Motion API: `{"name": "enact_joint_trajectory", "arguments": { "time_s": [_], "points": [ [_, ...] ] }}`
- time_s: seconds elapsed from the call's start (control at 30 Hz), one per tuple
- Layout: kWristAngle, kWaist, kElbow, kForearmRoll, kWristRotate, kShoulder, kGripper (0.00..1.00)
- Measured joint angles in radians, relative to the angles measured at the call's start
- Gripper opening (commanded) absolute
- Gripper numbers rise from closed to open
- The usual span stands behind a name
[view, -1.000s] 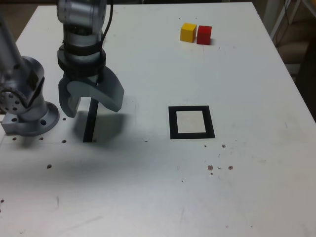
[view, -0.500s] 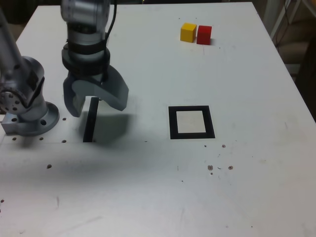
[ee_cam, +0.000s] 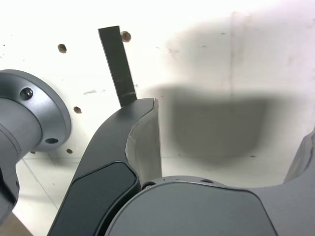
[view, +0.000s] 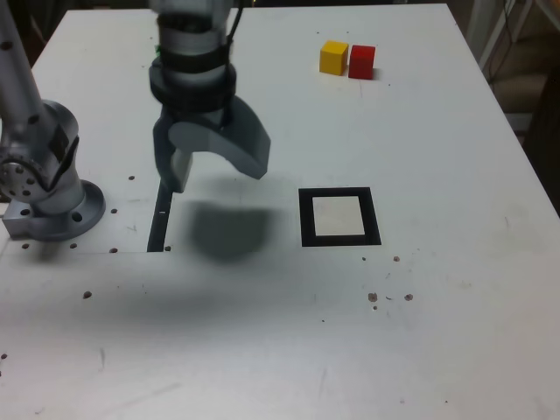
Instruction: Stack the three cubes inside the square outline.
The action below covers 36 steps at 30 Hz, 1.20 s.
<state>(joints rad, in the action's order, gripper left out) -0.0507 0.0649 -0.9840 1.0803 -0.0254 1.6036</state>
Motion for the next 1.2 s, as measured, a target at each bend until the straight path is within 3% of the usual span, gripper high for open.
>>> {"name": "enact_joint_trajectory", "arguments": {
  "time_s": [0.37, 0.77, 1.2],
  "points": [
    [-0.009, -0.037, -0.186, 0.102, -0.042, 0.073, 0.98],
    [-0.023, -0.121, -0.396, 0.221, -0.081, 0.218, 0.99],
    [-0.027, -0.212, -0.603, 0.246, -0.107, 0.353, 0.98]
  ]
}}
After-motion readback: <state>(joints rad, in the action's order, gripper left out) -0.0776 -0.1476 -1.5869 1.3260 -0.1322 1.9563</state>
